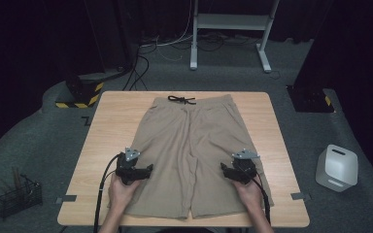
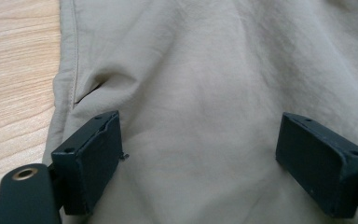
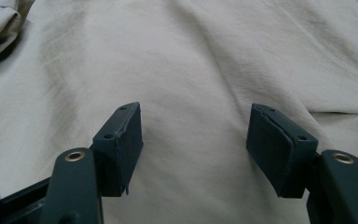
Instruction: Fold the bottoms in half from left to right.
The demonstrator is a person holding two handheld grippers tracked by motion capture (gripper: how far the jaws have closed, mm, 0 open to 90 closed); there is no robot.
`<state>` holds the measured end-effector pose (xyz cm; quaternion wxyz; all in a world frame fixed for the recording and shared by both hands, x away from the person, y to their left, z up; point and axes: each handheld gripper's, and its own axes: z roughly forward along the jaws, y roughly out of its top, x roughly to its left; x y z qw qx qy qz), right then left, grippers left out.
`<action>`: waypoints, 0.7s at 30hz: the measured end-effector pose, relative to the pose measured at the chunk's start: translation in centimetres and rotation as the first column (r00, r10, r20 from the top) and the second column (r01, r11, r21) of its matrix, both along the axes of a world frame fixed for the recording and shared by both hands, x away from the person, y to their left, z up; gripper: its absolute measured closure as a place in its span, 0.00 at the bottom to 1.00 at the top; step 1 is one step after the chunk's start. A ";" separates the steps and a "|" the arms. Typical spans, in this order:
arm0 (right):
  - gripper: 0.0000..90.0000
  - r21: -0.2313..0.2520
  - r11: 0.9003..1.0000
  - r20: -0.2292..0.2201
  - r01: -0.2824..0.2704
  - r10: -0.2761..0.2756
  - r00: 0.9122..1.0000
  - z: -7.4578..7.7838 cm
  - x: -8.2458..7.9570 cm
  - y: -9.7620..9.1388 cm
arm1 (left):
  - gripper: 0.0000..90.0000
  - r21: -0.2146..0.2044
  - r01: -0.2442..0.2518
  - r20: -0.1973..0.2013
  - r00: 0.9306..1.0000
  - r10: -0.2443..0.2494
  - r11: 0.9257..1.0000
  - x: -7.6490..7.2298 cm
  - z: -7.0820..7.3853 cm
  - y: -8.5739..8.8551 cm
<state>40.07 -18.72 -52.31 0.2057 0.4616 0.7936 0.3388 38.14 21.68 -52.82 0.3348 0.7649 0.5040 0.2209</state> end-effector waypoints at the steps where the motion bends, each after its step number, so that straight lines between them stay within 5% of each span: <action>1: 0.39 0.001 1.000 -0.002 0.000 0.000 1.000 0.0 0.0 0.0 | 0.16 0.000 0.000 0.000 1.000 0.000 1.000 0.0 0.0 0.0; 15: 0.37 -0.002 1.000 -0.009 0.002 -0.002 1.000 0.1 0.1 0.0 | 0.19 0.001 -0.012 0.004 1.000 0.012 1.000 0.0 0.0 0.0; 21: 0.40 0.050 0.999 -0.003 0.009 -0.009 1.000 0.6 -0.1 -0.4 | 0.25 -0.013 -0.022 0.024 0.999 0.022 1.000 -0.1 0.5 0.0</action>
